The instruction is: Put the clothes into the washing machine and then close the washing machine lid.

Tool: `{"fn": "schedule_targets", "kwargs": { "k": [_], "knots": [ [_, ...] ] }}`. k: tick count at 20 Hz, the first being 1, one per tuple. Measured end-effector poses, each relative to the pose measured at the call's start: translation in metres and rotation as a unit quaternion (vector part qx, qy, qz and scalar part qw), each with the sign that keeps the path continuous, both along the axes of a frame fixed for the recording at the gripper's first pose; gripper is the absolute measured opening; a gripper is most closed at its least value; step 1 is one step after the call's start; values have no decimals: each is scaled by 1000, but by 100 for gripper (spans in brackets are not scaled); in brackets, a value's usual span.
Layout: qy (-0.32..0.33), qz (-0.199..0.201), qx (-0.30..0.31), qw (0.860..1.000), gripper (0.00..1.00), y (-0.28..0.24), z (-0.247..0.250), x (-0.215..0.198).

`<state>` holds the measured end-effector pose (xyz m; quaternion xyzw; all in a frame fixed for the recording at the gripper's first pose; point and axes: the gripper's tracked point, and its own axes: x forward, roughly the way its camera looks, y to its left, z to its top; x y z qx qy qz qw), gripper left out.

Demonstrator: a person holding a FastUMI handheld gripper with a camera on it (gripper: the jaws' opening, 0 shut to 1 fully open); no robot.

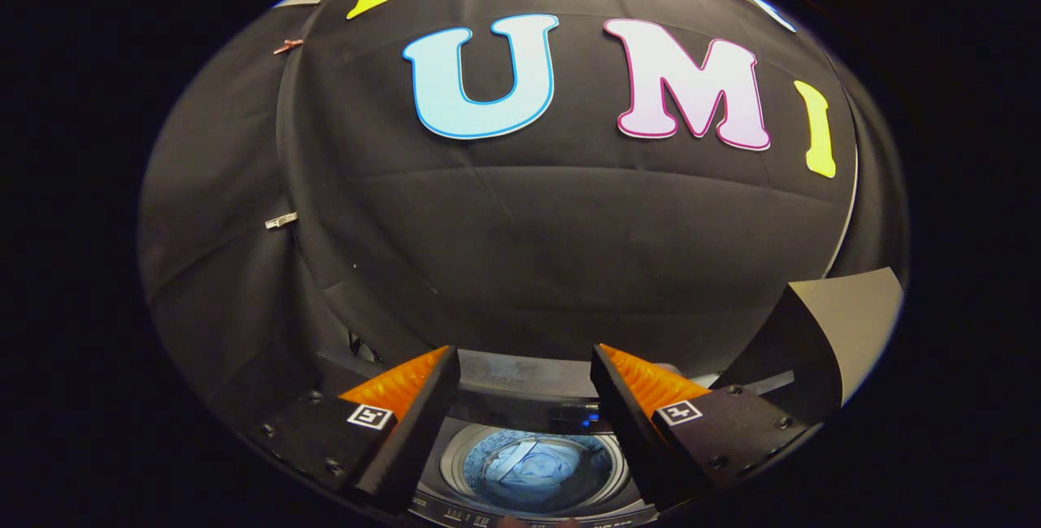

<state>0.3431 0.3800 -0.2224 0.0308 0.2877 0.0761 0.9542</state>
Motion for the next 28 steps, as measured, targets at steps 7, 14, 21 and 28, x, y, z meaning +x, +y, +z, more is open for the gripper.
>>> {"fn": "schedule_targets", "kwargs": {
  "k": [7, 14, 21, 28],
  "knots": [
    [44, 22, -23, 999, 100, 2, -34, -38],
    [96, 51, -36, 993, 100, 16, -98, -87],
    [45, 34, -7, 998, 100, 7, -54, -93],
    [-52, 9, 12, 999, 100, -34, 35, -84]
  ]
}}
